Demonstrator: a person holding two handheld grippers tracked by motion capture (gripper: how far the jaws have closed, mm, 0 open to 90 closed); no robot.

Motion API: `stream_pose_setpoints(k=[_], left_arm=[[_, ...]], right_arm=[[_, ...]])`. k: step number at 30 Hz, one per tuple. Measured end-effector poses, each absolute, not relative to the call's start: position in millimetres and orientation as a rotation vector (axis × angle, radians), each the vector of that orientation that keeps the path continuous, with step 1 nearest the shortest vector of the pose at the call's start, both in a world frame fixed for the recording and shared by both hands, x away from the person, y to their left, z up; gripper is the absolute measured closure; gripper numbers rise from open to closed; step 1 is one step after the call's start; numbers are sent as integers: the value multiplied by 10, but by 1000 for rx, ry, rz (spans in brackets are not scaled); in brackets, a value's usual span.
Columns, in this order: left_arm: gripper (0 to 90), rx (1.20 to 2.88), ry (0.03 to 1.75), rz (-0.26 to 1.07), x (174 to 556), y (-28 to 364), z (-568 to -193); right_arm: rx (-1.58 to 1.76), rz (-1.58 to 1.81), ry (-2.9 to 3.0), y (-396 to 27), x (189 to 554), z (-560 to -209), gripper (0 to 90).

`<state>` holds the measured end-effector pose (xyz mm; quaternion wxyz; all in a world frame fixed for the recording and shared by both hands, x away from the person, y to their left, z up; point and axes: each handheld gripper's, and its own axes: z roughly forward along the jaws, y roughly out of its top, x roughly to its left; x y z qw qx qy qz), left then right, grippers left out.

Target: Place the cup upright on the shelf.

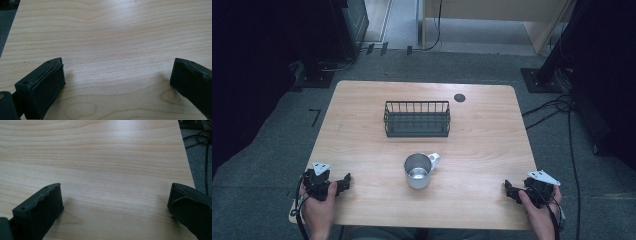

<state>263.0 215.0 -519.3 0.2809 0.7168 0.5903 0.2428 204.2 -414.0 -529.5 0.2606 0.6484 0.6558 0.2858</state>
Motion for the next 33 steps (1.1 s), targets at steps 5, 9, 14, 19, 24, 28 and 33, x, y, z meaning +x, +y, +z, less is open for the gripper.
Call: stream_pose_setpoints(k=[5,9,14,19,24,28,33], left_arm=[[0,1920,1582,650,2630,2150,-5193],[0,1920,1582,651,2630,2150,-5193],[0,1920,1582,651,2630,2150,-5193],[0,1921,1582,651,2630,2150,-5193],[0,1921,1582,650,2630,2150,-5192],[0,1920,1582,650,2630,2150,-5193],[0,1921,1582,650,2630,2150,-5192]], right_arm=[[1725,728,1791,-4061,2043,-5264,0],[1718,750,1799,-3993,2049,-5217,0],[1703,781,1813,-3902,2081,-5142,0],[1681,823,1826,-3792,2125,-5053,0],[1659,850,1838,-3697,2168,-4979,0],[1631,878,1853,-3597,2205,-4912,0],[1604,916,1875,-3450,2246,-4844,0]])
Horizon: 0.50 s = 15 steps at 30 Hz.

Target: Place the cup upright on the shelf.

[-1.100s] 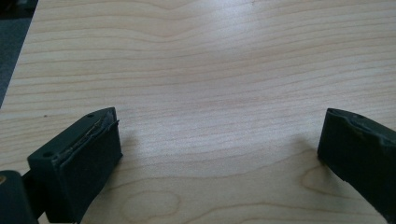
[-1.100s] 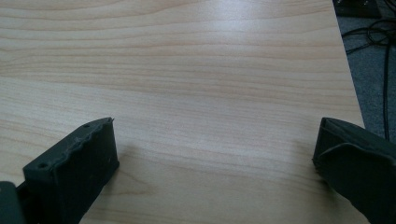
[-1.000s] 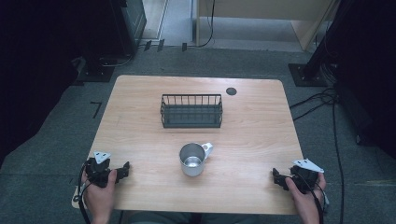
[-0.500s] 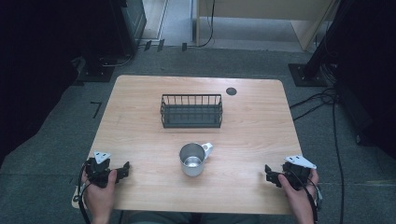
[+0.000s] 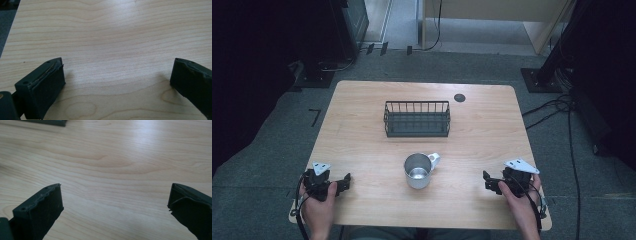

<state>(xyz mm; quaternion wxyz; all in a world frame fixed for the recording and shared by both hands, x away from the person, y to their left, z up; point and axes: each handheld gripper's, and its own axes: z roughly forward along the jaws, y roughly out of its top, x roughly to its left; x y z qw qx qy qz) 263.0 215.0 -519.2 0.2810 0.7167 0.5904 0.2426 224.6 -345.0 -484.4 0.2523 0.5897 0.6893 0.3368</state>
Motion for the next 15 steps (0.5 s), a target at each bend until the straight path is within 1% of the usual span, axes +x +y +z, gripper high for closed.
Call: stream_pose_setpoints(k=[15], left_arm=[[0,1921,1582,650,2630,2151,-5192]], right_arm=[[1526,989,1939,-3086,2286,-4725,0]])
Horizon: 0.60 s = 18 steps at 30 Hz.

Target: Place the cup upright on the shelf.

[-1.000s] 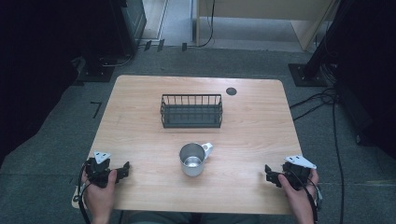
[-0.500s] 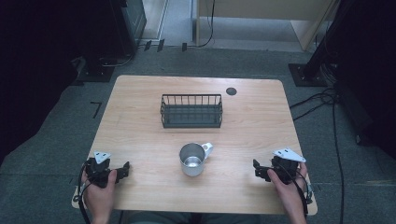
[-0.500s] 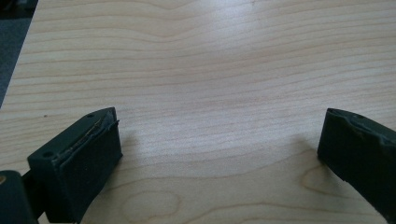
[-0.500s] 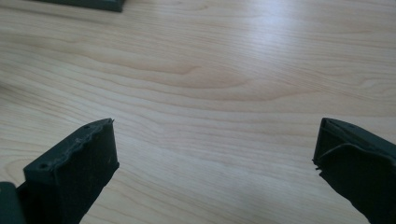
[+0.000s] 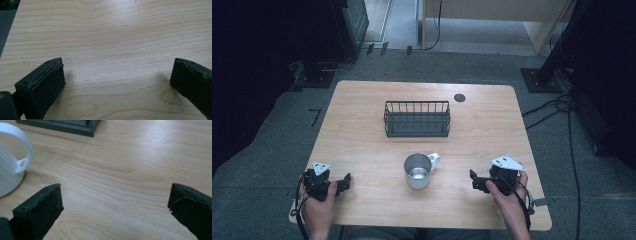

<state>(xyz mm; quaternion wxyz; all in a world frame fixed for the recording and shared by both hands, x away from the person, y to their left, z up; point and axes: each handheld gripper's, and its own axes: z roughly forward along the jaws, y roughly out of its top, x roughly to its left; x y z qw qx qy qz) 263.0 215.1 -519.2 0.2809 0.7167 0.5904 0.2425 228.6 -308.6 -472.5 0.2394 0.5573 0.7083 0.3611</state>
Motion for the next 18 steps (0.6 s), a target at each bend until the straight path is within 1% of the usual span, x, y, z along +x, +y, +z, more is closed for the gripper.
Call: stream_pose_setpoints(k=[18], left_arm=[[0,1920,1582,650,2631,2151,-5192]], right_arm=[[1447,1087,2024,-2617,2322,-4663,0]])
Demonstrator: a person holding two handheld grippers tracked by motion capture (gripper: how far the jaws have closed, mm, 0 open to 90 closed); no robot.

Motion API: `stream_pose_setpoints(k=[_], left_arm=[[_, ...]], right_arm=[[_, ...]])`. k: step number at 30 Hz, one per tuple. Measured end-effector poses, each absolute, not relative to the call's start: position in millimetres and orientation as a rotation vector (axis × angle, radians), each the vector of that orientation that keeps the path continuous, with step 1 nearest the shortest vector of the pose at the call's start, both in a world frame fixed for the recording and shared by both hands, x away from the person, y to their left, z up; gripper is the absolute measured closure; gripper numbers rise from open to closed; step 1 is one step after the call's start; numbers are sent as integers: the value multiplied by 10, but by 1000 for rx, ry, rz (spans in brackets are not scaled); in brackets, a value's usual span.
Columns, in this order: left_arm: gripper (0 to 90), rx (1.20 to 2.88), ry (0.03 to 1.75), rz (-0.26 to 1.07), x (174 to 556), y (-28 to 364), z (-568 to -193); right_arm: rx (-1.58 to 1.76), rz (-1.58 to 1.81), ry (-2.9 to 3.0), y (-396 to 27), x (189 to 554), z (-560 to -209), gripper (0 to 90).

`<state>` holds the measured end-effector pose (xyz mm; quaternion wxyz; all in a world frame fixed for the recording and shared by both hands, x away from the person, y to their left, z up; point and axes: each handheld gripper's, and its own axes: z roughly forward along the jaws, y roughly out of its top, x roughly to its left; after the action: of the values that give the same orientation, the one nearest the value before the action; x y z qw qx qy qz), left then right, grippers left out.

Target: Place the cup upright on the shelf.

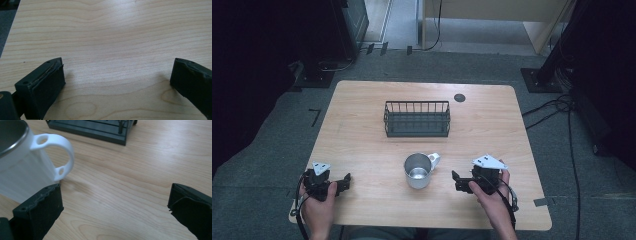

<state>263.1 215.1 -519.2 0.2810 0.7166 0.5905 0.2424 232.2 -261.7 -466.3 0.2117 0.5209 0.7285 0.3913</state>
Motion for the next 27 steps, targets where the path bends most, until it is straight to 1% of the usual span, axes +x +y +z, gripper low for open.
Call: stream_pose_setpoints(k=[27], left_arm=[[0,1919,1582,650,2631,2150,-5193]], right_arm=[[1319,1179,2173,-2045,2311,-4694,0]])
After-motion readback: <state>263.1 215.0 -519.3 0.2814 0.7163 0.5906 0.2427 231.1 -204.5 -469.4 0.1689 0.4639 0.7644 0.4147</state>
